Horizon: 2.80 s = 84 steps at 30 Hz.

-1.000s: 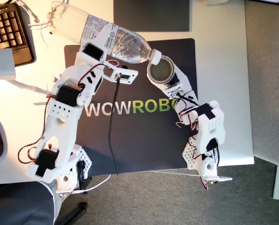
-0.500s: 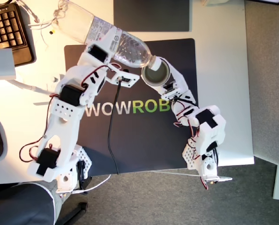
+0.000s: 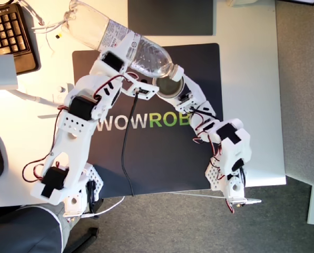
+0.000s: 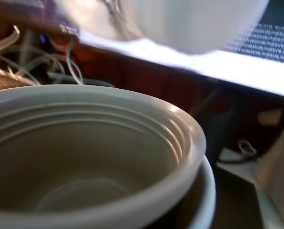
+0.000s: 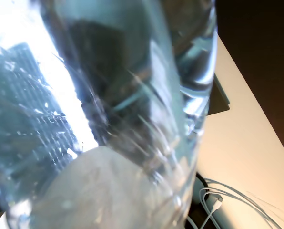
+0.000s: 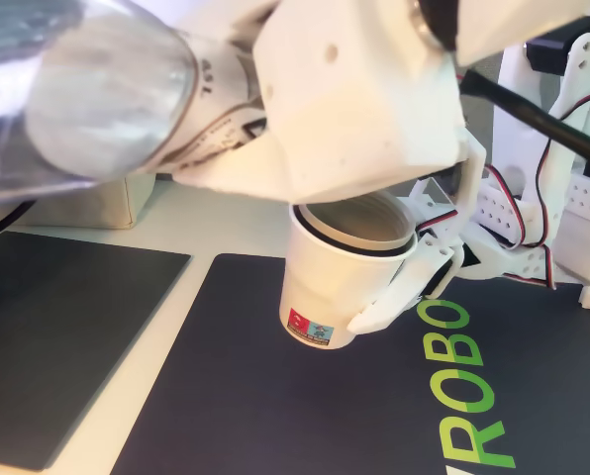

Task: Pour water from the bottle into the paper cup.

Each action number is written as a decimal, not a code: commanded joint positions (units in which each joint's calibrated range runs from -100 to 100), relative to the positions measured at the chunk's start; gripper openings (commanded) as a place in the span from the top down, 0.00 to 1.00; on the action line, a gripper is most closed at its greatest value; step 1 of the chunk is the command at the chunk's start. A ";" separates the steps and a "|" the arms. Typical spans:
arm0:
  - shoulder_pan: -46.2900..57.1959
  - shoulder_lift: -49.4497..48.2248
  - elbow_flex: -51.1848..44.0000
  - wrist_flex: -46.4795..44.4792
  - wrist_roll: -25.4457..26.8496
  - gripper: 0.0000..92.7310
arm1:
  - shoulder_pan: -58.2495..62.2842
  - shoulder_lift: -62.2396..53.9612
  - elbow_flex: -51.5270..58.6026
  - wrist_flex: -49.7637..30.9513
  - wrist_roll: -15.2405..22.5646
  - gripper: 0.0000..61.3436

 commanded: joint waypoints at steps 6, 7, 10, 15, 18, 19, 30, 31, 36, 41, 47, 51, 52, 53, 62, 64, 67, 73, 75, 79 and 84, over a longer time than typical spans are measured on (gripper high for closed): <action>-0.24 -11.72 2.07 -0.86 0.83 1.00 | 15.02 3.75 -21.43 11.04 -1.12 0.87; -0.24 -11.72 2.07 -0.94 0.88 1.00 | 15.86 3.50 -21.88 11.37 -1.22 0.88; -0.51 -11.64 1.98 -1.02 0.98 1.00 | 17.41 2.55 -20.79 10.47 -1.51 0.89; -0.77 -11.20 1.34 -1.10 1.12 1.00 | 15.62 0.49 -15.71 8.19 -1.61 0.89; -0.77 -11.03 1.25 -1.10 1.12 1.00 | 13.94 -0.45 -11.53 6.71 -1.66 0.89; -0.77 -11.03 1.07 -1.10 1.12 1.00 | 13.94 -0.71 -10.16 6.31 -1.66 0.89; -0.90 -9.03 -0.48 -1.10 1.42 1.00 | 17.05 -3.29 -3.44 5.73 0.39 0.89; -0.90 -8.51 -1.02 -0.94 1.47 1.00 | 17.17 -3.46 -3.44 5.73 0.44 0.89; -0.51 -3.12 -7.47 -0.13 1.76 1.00 | 18.85 -4.15 -1.44 4.92 0.63 0.89; 0.02 1.31 -11.38 -0.13 1.95 1.00 | 19.32 -5.61 3.20 1.98 0.59 0.89; 2.90 8.09 -17.38 0.12 1.95 1.00 | 18.61 -5.52 8.10 -1.78 0.39 0.89; 3.42 9.04 -19.01 0.04 2.05 1.00 | 15.86 -5.69 11.74 -5.13 0.34 0.89; 3.29 9.13 -19.10 -0.04 2.10 1.00 | 15.14 -5.69 12.19 -5.46 0.29 0.89; 3.16 9.13 -19.10 -0.04 2.10 1.00 | 14.90 -5.52 12.28 -5.87 0.24 0.89; 3.29 8.43 -18.56 0.12 2.15 1.00 | 8.80 -4.32 15.55 -10.03 -0.29 0.89; 3.03 8.09 -18.01 0.12 2.15 1.00 | 8.68 -4.41 15.37 -9.87 -0.49 0.89; 2.90 6.70 -16.47 0.44 2.15 1.00 | 9.04 -4.49 14.55 -9.13 -0.98 0.89; 2.24 1.92 -11.83 0.44 2.15 1.00 | 8.45 -4.75 10.37 -6.11 -1.32 0.89; 2.11 1.31 -11.20 0.61 2.25 1.00 | 7.85 -4.83 9.83 -5.79 -1.32 0.89; 1.98 0.61 -11.02 0.61 2.39 1.00 | 7.13 -4.83 8.10 -4.56 -1.22 0.89; 1.33 0.01 -11.47 0.36 3.13 1.00 | 7.73 -4.92 6.83 -3.58 -1.32 0.89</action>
